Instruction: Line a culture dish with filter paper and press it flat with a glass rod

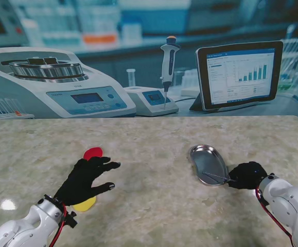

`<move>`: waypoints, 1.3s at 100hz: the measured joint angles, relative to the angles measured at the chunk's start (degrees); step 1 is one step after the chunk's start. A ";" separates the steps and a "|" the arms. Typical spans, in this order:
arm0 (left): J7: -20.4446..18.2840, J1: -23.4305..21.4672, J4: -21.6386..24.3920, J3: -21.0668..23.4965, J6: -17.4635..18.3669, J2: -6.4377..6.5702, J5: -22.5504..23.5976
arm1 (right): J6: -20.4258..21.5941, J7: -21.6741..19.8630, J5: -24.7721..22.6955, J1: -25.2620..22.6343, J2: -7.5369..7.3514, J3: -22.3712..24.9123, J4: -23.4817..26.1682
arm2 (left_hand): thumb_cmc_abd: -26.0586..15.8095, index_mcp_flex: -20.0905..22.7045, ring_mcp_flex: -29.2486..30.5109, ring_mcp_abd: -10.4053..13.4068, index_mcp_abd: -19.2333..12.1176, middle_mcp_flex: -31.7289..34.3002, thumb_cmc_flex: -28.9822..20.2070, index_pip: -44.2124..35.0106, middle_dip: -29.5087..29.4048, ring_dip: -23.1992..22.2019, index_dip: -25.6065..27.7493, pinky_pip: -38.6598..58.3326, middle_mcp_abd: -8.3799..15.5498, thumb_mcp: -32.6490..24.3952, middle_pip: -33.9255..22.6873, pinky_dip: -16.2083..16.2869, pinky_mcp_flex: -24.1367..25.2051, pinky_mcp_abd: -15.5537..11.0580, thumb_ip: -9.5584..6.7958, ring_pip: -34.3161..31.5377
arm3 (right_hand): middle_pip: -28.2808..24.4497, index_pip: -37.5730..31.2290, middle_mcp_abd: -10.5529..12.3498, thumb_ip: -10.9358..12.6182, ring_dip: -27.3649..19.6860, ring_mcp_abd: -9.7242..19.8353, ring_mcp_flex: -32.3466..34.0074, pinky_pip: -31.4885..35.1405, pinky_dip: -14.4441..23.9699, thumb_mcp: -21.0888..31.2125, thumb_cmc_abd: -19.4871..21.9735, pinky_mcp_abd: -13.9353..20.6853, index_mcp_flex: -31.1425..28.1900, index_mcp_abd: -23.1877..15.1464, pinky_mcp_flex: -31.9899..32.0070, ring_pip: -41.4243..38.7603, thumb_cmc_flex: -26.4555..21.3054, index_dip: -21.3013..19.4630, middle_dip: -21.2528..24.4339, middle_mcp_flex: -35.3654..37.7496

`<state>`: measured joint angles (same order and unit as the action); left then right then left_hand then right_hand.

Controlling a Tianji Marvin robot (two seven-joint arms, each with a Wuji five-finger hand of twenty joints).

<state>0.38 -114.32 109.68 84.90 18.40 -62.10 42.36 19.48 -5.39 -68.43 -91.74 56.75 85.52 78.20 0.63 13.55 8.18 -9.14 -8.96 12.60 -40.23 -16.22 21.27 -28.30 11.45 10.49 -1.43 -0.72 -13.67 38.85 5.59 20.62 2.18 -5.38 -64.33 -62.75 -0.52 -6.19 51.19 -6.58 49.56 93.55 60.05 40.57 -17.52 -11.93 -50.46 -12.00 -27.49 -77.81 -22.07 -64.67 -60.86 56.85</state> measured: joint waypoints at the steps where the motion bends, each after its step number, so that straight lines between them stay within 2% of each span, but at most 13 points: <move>1: 0.00 0.00 0.00 0.00 0.00 0.00 -0.01 | -0.01 0.00 -0.04 -0.01 0.00 0.00 0.02 | 0.00 0.00 0.00 0.00 0.00 0.00 0.00 0.00 0.00 0.00 0.00 0.00 0.00 0.00 0.00 0.00 0.00 0.00 0.00 0.00 | 0.28 0.05 0.00 -0.01 -0.01 0.00 0.00 0.00 0.00 0.00 0.00 0.02 0.00 -0.01 0.01 0.06 0.00 0.50 0.14 0.00; 17: 0.00 0.03 -0.01 0.05 -0.03 -0.01 -0.09 | -0.35 0.20 -0.67 -0.16 -0.01 0.08 0.27 | 0.00 0.00 0.00 0.00 0.00 0.00 0.00 0.00 0.00 0.00 0.00 0.00 0.00 0.01 0.00 0.00 0.00 0.00 0.00 0.00 | 1.60 2.84 0.00 -0.68 -0.84 -0.05 -1.75 0.00 -0.78 0.13 -1.46 0.66 3.67 -0.03 0.13 2.69 0.00 4.13 1.93 -1.72; 31: 0.05 0.06 -0.02 0.06 -0.04 -0.02 -0.11 | -0.45 0.24 -1.38 -0.27 -0.03 0.29 0.53 | 0.00 0.00 0.00 0.00 0.00 0.00 0.00 0.00 0.00 0.00 0.00 0.00 0.00 0.01 0.00 -0.01 0.00 -0.01 0.00 0.00 | 4.09 8.26 0.00 -1.18 -1.50 0.22 -3.60 0.00 -1.53 0.17 -3.25 1.39 7.95 0.74 1.13 5.13 0.04 11.37 4.33 -5.24; 41: 0.06 0.06 -0.02 0.08 -0.04 -0.03 -0.12 | -0.45 0.29 -2.25 -0.38 -0.06 0.47 0.79 | 0.00 0.00 0.00 0.00 0.00 0.00 0.00 0.00 0.00 0.00 0.00 0.00 0.00 0.01 0.00 -0.01 0.00 -0.01 0.00 0.00 | 6.90 11.88 0.00 -1.19 -2.43 0.33 -5.30 -0.03 -1.68 0.83 -3.80 1.57 8.97 2.02 1.73 7.50 0.93 14.79 6.98 -7.75; 47: 0.07 0.07 -0.02 0.10 -0.04 -0.04 -0.12 | -0.45 0.29 -2.58 -0.47 -0.09 0.60 0.99 | 0.00 0.00 0.00 0.00 0.00 0.00 0.00 0.00 0.00 0.00 0.00 0.00 0.00 0.01 0.00 -0.01 0.00 -0.01 0.00 0.00 | 8.84 14.94 0.01 -1.06 -3.00 0.43 -5.89 -0.08 -2.21 1.09 -3.80 1.71 10.47 3.18 1.99 9.57 2.18 15.74 8.77 -8.55; 55: 0.11 0.07 -0.02 0.15 -0.04 -0.05 -0.13 | -0.51 0.07 -2.77 -0.66 -0.11 0.83 1.35 | 0.00 0.00 0.00 0.00 0.00 0.00 0.00 0.00 0.00 0.00 0.00 0.00 0.00 0.01 0.00 -0.01 0.00 -0.01 0.00 0.00 | 11.27 18.39 0.03 0.41 -3.99 0.55 -8.30 -0.55 -2.25 1.47 -3.81 1.87 11.84 4.33 2.59 11.65 4.03 16.27 11.38 -11.05; 65: 0.21 0.07 -0.02 0.21 -0.04 -0.07 -0.20 | -0.52 -0.49 -3.18 -0.94 -0.14 1.20 1.90 | 0.00 0.00 0.00 0.01 0.00 0.00 0.00 0.00 0.00 0.00 0.00 0.00 0.00 0.01 0.00 -0.01 0.00 -0.01 0.00 0.00 | 14.47 22.03 -0.19 0.50 -5.80 0.90 -10.86 -0.77 -2.26 1.39 -5.34 1.96 14.98 6.18 3.68 15.71 6.42 18.28 14.28 -14.57; 78: 0.25 0.07 -0.02 0.25 -0.04 -0.09 -0.37 | -0.63 -0.83 -3.83 -1.28 -0.20 1.53 2.62 | 0.00 0.00 0.00 0.01 -0.01 0.00 0.00 0.00 0.00 0.01 0.00 0.00 0.00 0.01 0.00 -0.01 0.00 -0.01 0.00 0.00 | 18.83 26.80 -0.94 0.52 -8.36 0.93 -14.14 -2.27 -2.82 -0.09 -5.23 1.99 16.63 8.36 5.01 22.05 7.28 21.61 19.00 -18.56; 84: 0.25 0.07 -0.02 0.25 -0.04 -0.09 -0.45 | -0.83 -1.05 -3.87 -1.43 -0.21 1.66 2.88 | 0.00 0.00 0.00 0.01 -0.01 0.00 0.00 0.00 0.00 0.01 0.00 0.00 0.00 0.01 0.00 -0.01 0.00 -0.01 0.00 0.00 | 21.08 29.30 -1.60 0.52 -10.19 0.85 -15.95 -3.63 -2.96 -1.22 -5.22 1.99 17.56 9.33 6.03 25.38 7.94 23.12 21.54 -20.24; 98: 0.41 0.07 -0.05 0.25 -0.03 -0.12 -0.57 | -1.16 -1.95 -3.87 -1.77 -0.21 2.02 3.50 | 0.00 0.00 0.00 0.01 -0.01 0.00 0.00 0.00 0.00 0.01 0.00 -0.01 0.00 0.01 0.00 -0.02 0.00 -0.01 0.00 0.00 | 25.83 36.43 -2.97 0.53 -14.57 -0.07 -20.22 -8.24 -3.83 -3.18 -5.18 1.75 20.08 11.54 10.36 32.93 9.70 29.72 27.01 -24.47; 105: 0.99 0.15 -0.24 0.16 0.01 -0.17 -0.58 | -1.40 -2.72 -3.76 -2.01 -0.21 2.25 3.98 | 0.00 0.00 0.00 0.01 -0.01 0.00 0.00 0.00 0.00 0.01 0.00 -0.01 0.00 0.01 0.00 -0.02 0.00 -0.01 0.00 0.00 | 29.21 38.32 -3.63 0.53 -16.61 -0.78 -21.96 -11.42 -5.21 -4.16 -5.18 0.50 22.03 12.60 12.55 36.46 10.82 31.76 29.81 -25.37; 112: 1.26 0.22 -0.30 0.15 0.01 -0.23 -0.58 | -1.75 -3.25 -3.56 -2.21 -0.21 2.39 4.39 | 0.00 0.00 0.00 0.01 -0.01 0.00 0.00 0.00 0.00 0.01 0.00 -0.01 0.00 0.01 0.00 -0.06 0.00 -0.01 0.00 0.00 | 31.54 41.46 -3.90 0.53 -18.98 -1.39 -23.54 -15.02 -7.29 -3.66 -5.12 -0.45 23.40 13.81 14.65 40.34 12.05 34.87 32.35 -27.14; 130: 1.81 0.33 -0.39 0.16 0.06 -0.34 -0.57 | -2.84 -3.81 -2.48 -2.58 -0.13 2.52 4.94 | 0.00 0.00 0.00 0.01 -0.01 0.00 0.00 -0.37 0.00 0.01 0.00 -0.01 0.00 0.02 0.00 -0.59 0.00 -0.01 0.00 0.00 | 38.41 46.08 -5.06 0.54 -24.53 -4.06 -27.45 -26.35 -13.76 -5.05 -4.98 -4.49 28.66 15.92 19.84 51.42 14.36 38.72 38.83 -31.24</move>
<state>2.19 -113.98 109.29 85.05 18.46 -62.44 41.79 16.64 -9.20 -70.92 -94.33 56.61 88.04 83.14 0.63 13.55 8.18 -9.13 -8.97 12.60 -40.23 -16.59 21.27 -28.29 11.45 10.49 -1.43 -0.70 -13.67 38.25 5.59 20.61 2.18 -5.38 -25.92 -16.67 -5.58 -5.65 26.65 -10.64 22.11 67.20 46.30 35.52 -22.50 -16.42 -21.80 3.92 -7.66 -26.39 -7.71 -25.96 -22.03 25.60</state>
